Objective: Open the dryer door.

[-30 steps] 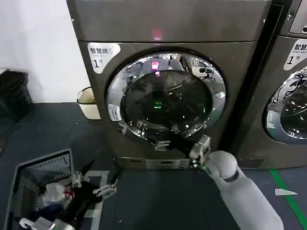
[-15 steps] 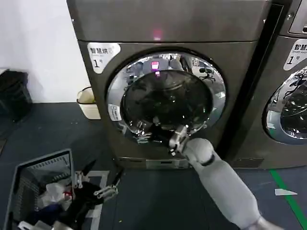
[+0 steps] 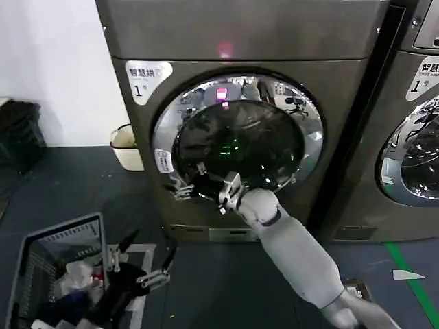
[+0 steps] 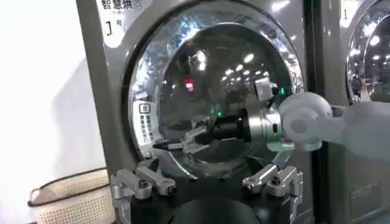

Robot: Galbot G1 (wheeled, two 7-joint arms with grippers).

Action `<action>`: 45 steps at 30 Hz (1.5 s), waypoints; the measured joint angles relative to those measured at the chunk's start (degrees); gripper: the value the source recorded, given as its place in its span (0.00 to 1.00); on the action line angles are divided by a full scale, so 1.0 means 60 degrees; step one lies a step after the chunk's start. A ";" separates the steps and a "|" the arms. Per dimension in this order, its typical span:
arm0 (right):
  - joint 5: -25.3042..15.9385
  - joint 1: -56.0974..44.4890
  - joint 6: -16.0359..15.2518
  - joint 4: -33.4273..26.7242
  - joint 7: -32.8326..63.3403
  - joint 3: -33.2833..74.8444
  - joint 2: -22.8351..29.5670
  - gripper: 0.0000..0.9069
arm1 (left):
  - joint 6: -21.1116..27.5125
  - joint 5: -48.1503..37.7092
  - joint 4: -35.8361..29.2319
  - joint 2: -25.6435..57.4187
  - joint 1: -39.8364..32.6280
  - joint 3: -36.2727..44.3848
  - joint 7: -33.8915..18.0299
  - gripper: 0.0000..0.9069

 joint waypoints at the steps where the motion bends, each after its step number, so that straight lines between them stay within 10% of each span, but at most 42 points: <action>1: -0.0027 0.0024 0.0022 -0.0040 0.0000 -0.0028 0.0025 1.00 | -0.0031 0.0013 0.0010 0.0001 -0.0022 0.0000 -0.0028 1.00; 36: 0.1766 -0.0314 -0.0125 0.0873 -0.2531 -0.0300 -0.0551 1.00 | 0.1281 -0.1390 0.0534 0.0489 -0.0715 -0.0581 -0.0096 1.00; 45: 0.1840 -0.0853 0.0128 0.1571 -0.3380 -0.0070 -0.1077 1.00 | 0.1202 -0.2484 0.1243 0.1095 -0.1343 -0.1566 0.1313 1.00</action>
